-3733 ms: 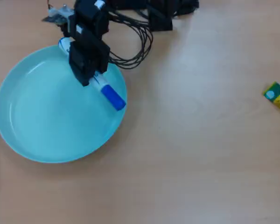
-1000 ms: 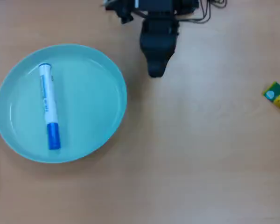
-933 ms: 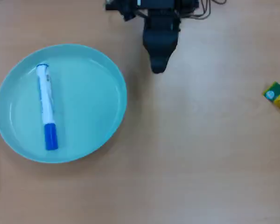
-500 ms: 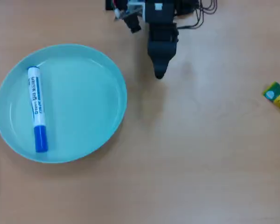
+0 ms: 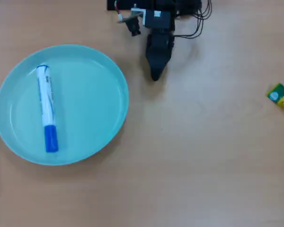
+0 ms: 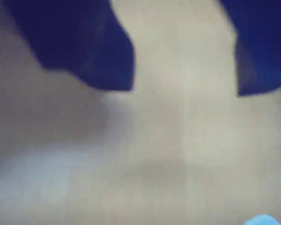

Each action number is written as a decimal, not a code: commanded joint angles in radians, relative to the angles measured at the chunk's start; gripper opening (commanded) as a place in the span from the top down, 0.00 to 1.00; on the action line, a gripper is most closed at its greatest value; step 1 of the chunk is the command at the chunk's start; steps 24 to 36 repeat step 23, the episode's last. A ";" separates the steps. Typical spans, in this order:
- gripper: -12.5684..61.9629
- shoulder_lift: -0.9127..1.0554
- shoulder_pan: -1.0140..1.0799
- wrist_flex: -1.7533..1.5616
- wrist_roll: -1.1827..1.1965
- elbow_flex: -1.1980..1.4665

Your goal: Pick up the blue pen, then put it in the green bowl

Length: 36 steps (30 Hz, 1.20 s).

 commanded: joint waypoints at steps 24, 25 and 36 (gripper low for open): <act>0.93 0.092 0.048 -0.048 0.005 0.075; 0.93 0.092 0.048 -0.048 0.005 0.075; 0.93 0.092 0.048 -0.048 0.005 0.075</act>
